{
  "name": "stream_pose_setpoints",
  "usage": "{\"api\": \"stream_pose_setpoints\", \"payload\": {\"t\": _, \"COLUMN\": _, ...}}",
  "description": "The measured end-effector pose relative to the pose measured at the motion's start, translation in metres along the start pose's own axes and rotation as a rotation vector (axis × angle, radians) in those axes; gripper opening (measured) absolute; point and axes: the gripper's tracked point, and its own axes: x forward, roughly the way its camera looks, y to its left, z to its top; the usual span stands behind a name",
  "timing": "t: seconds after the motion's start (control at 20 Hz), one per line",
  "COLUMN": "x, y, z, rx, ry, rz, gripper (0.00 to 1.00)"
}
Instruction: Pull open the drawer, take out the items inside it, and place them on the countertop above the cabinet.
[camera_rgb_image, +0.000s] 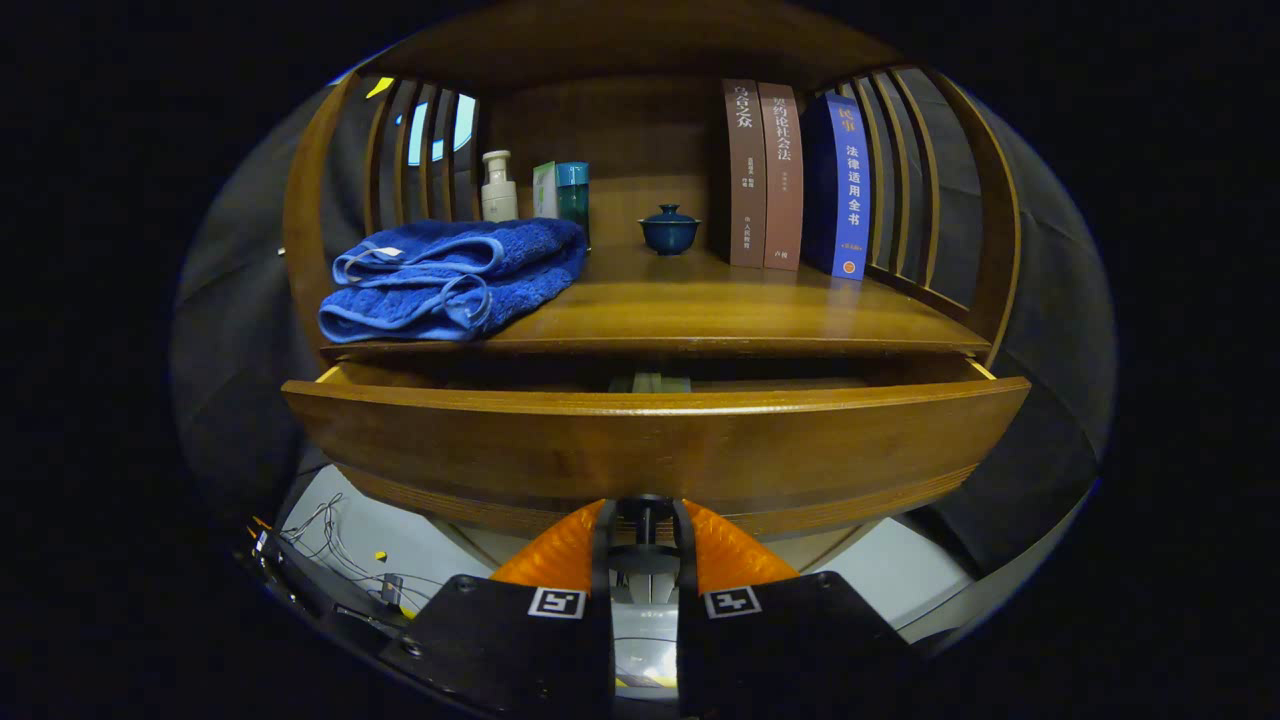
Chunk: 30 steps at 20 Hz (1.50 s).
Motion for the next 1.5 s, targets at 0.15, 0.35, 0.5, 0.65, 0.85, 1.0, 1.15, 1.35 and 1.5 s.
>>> {"api": "stream_pose_setpoints", "payload": {"t": 0.15, "x": -0.020, "y": -0.001, "z": -0.011, "rx": 0.009, "ry": 0.018, "rz": -0.002, "gripper": 0.28}}
{"api": "stream_pose_setpoints", "payload": {"t": 0.35, "x": -0.046, "y": 0.001, "z": -0.026, "rx": 0.003, "ry": 0.035, "rz": 0.004, "gripper": 0.28}}
{"api": "stream_pose_setpoints", "payload": {"t": 0.5, "x": -0.064, "y": 0.001, "z": -0.037, "rx": 0.010, "ry": 0.050, "rz": 0.006, "gripper": 0.28}}
{"api": "stream_pose_setpoints", "payload": {"t": 0.65, "x": -0.079, "y": 0.000, "z": -0.051, "rx": 0.014, "ry": 0.075, "rz": 0.009, "gripper": 0.28}}
{"api": "stream_pose_setpoints", "payload": {"t": 0.85, "x": -0.102, "y": 0.001, "z": -0.047, "rx": 0.027, "ry": 0.056, "rz": 0.022, "gripper": 0.28}}
{"api": "stream_pose_setpoints", "payload": {"t": 1.0, "x": -0.115, "y": -0.004, "z": -0.039, "rx": 0.011, "ry": 0.015, "rz": 0.006, "gripper": 0.26}}
{"api": "stream_pose_setpoints", "payload": {"t": 1.15, "x": -0.119, "y": -0.004, "z": -0.043, "rx": 0.065, "ry": 0.035, "rz": 0.014, "gripper": 0.26}}
{"api": "stream_pose_setpoints", "payload": {"t": 1.35, "x": -0.140, "y": 0.003, "z": -0.016, "rx": 0.042, "ry": -0.019, "rz": 0.029, "gripper": 0.22}}
{"api": "stream_pose_setpoints", "payload": {"t": 1.5, "x": -0.148, "y": 0.014, "z": 0.031, "rx": 0.032, "ry": -0.091, "rz": 0.066, "gripper": 0.32}}
